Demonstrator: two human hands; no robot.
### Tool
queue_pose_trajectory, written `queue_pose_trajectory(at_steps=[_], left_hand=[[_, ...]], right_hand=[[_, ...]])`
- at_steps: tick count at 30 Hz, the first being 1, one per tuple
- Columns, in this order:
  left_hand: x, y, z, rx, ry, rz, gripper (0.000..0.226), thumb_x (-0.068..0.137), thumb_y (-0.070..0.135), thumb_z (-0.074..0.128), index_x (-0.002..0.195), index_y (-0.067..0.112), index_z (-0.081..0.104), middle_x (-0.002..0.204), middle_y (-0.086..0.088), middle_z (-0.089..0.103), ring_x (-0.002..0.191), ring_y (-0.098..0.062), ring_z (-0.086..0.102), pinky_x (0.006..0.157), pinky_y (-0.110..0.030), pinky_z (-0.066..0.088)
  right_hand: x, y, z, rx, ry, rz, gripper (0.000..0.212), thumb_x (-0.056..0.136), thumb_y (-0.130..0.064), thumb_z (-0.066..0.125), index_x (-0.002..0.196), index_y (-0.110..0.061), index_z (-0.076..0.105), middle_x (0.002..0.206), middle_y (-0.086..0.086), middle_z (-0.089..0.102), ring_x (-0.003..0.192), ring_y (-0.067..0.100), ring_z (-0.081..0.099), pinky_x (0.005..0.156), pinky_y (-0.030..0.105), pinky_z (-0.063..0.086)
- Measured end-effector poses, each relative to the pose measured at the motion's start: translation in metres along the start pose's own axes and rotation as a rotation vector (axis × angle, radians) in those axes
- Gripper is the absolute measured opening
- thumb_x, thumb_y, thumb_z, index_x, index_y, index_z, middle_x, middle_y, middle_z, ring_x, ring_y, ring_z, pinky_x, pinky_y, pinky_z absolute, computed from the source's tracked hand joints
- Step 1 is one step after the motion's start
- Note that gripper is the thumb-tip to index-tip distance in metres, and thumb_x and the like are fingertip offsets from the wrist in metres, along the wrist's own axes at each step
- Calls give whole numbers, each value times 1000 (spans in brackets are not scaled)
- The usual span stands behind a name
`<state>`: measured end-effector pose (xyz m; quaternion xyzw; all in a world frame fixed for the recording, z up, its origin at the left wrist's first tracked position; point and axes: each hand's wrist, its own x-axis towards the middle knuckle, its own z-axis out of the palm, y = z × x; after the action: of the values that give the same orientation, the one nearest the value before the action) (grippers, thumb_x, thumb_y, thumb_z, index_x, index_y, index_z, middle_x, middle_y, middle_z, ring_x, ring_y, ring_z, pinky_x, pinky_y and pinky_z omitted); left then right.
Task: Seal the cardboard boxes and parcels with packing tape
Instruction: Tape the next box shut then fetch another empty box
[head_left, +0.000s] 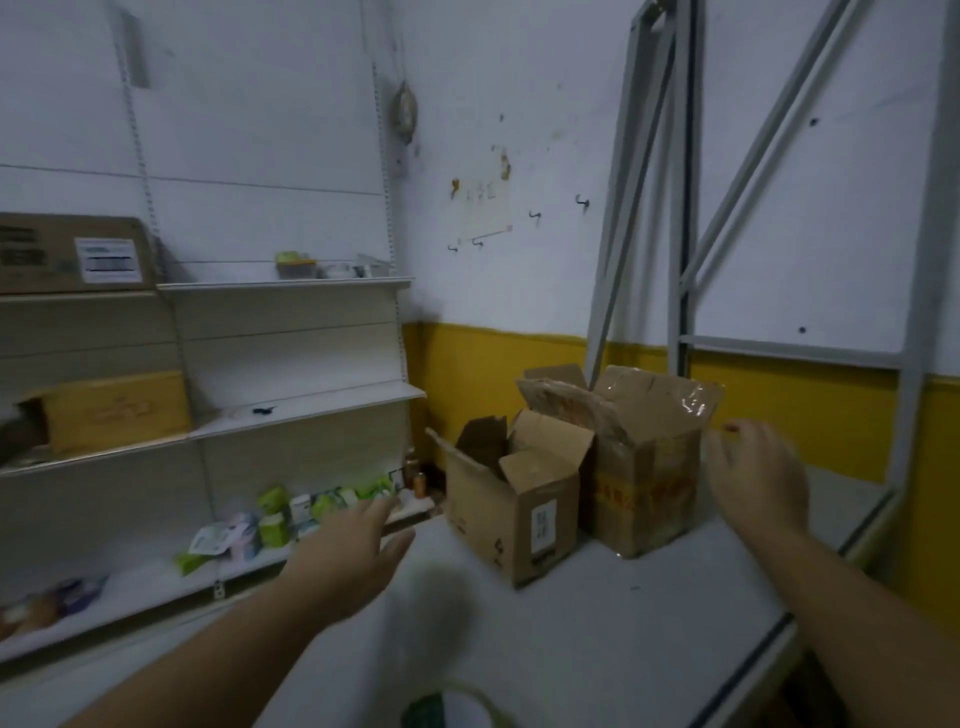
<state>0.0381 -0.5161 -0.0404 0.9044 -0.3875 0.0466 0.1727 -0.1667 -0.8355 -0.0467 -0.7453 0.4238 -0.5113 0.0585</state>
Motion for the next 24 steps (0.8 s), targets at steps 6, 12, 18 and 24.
queue_pose_trajectory(at_steps=[6,12,18,24], left_hand=[[-68,-69,-71,235,42,-31,57,99,48,33,148,20,28,154,-3,27,142,-20,22,113,-35,22],[-177,-137,-122,388,7,-201,59,98,52,28,150,23,22,158,1,18,146,-19,3,117,-45,7],[-309,-200,-147,426,-28,-501,57,98,53,25,149,27,24,159,0,14,147,-20,2,117,-47,6],[-430,-231,-156,387,-11,-689,52,99,48,30,147,27,28,157,1,20,145,-20,12,115,-40,8]], right_hand=[[-80,-168,-30,154,-231,-599,23,95,-28,45,104,-14,62,108,7,61,99,26,52,81,36,40],[-217,-293,-31,50,-847,-1003,60,98,-51,35,151,-26,23,161,3,9,147,21,7,119,40,9],[-326,-374,-50,165,-944,-1264,61,98,-50,36,152,-27,19,160,6,10,147,23,8,118,40,9],[-408,-443,-80,306,-1106,-1347,60,98,-49,40,150,-26,25,158,4,21,144,22,20,115,38,23]])
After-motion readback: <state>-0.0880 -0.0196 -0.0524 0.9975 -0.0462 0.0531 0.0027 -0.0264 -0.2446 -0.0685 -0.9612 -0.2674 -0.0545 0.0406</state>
